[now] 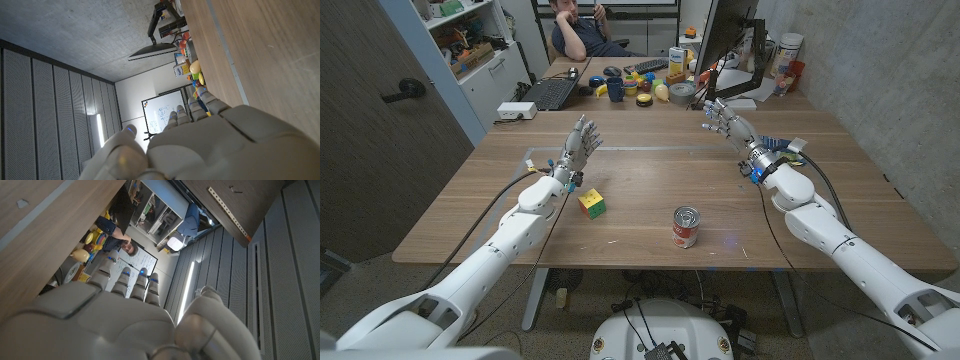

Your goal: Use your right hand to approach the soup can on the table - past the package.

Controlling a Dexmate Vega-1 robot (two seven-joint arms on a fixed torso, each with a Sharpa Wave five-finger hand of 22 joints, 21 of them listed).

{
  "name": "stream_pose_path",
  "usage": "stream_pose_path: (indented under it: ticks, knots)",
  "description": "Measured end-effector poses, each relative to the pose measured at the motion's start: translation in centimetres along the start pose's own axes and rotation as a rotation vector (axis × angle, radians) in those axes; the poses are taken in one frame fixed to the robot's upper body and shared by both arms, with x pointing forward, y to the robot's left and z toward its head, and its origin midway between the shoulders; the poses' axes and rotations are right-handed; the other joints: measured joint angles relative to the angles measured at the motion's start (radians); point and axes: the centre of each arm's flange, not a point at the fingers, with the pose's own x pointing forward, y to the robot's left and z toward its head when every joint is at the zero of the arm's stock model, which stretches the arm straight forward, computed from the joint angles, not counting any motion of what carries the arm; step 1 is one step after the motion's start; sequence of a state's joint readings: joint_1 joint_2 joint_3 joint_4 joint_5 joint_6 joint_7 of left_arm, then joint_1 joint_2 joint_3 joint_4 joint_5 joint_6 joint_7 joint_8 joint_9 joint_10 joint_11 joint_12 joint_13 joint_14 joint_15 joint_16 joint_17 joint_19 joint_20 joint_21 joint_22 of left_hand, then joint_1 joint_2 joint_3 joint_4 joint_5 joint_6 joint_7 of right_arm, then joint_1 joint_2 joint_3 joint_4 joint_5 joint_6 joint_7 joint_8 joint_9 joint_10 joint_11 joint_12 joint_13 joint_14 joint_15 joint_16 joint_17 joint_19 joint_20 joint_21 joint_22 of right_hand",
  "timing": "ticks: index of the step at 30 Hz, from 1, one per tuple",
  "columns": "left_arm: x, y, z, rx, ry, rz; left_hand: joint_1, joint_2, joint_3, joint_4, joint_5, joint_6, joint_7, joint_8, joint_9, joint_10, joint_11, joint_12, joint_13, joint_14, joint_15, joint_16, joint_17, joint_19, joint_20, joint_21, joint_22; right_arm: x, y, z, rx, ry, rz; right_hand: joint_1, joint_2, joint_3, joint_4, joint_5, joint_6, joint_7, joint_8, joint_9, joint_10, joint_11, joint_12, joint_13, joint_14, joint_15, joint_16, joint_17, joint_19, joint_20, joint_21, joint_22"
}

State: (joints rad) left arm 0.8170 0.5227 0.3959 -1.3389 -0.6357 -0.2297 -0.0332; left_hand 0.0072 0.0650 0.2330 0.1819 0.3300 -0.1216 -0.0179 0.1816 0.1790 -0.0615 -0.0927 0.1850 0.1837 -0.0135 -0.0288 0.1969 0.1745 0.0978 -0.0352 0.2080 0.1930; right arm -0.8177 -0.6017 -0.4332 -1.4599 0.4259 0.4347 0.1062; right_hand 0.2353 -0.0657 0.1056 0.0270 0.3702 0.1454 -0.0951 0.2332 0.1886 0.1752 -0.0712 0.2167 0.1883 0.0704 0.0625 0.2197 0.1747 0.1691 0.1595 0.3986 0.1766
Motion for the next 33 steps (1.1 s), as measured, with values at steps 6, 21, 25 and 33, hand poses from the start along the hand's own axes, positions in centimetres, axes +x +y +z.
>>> stream_pose_path:
  ticks: [6,21,25,33]
  knots:
    - [0.4,0.0,0.0,0.002,0.005,-0.007,0.000,0.000,0.000,0.000,0.000,0.000,0.000,0.000,0.000,0.000,0.000,0.000,0.000,0.000,0.000,0.000,0.000,0.000,0.000,0.000,0.000,0.0,0.8,1.2,-0.063,-0.004,0.032,0.009,-0.009,-0.003,-0.011,0.000,0.003,-0.003,0.000,0.000,0.000,0.000,0.000,0.005,0.007,0.000,0.000,0.000,0.018,0.017,0.000,0.000]
    - [1.5,0.0,0.0,0.007,0.017,-0.033,0.000,0.000,0.000,0.000,0.000,0.000,0.000,0.000,0.000,0.000,0.000,0.000,0.000,0.000,0.000,0.000,0.000,0.000,0.000,0.000,0.000,-1.6,3.3,3.8,-0.225,0.013,0.080,0.029,-0.029,-0.015,-0.023,0.000,-0.004,-0.025,-0.004,0.005,-0.004,-0.004,-0.008,0.005,0.007,0.000,0.000,0.000,0.028,0.043,-0.015,0.000]
    - [1.8,0.1,0.1,0.009,0.020,-0.041,0.000,0.000,0.000,0.000,0.000,0.000,0.000,0.000,0.000,0.000,0.000,0.000,0.000,0.000,0.000,0.000,0.000,0.000,0.000,0.000,0.000,-2.2,4.2,4.5,-0.272,0.018,0.085,0.035,-0.035,-0.020,-0.027,0.000,-0.002,-0.034,-0.008,0.005,-0.004,-0.004,-0.008,0.005,0.007,0.000,0.000,0.000,0.034,0.048,-0.015,0.000]
    - [2.4,0.1,0.2,0.011,0.024,-0.059,0.000,0.000,0.000,0.000,0.000,0.000,0.000,0.000,0.000,0.000,0.000,0.000,0.000,0.000,0.000,0.000,0.000,0.000,0.000,0.000,0.000,-3.2,6.1,5.8,-0.370,0.033,0.100,0.045,-0.034,-0.024,-0.031,0.004,-0.008,-0.039,-0.012,0.005,-0.010,-0.009,-0.014,0.005,0.008,-0.006,0.000,0.000,0.034,0.048,-0.022,0.000]
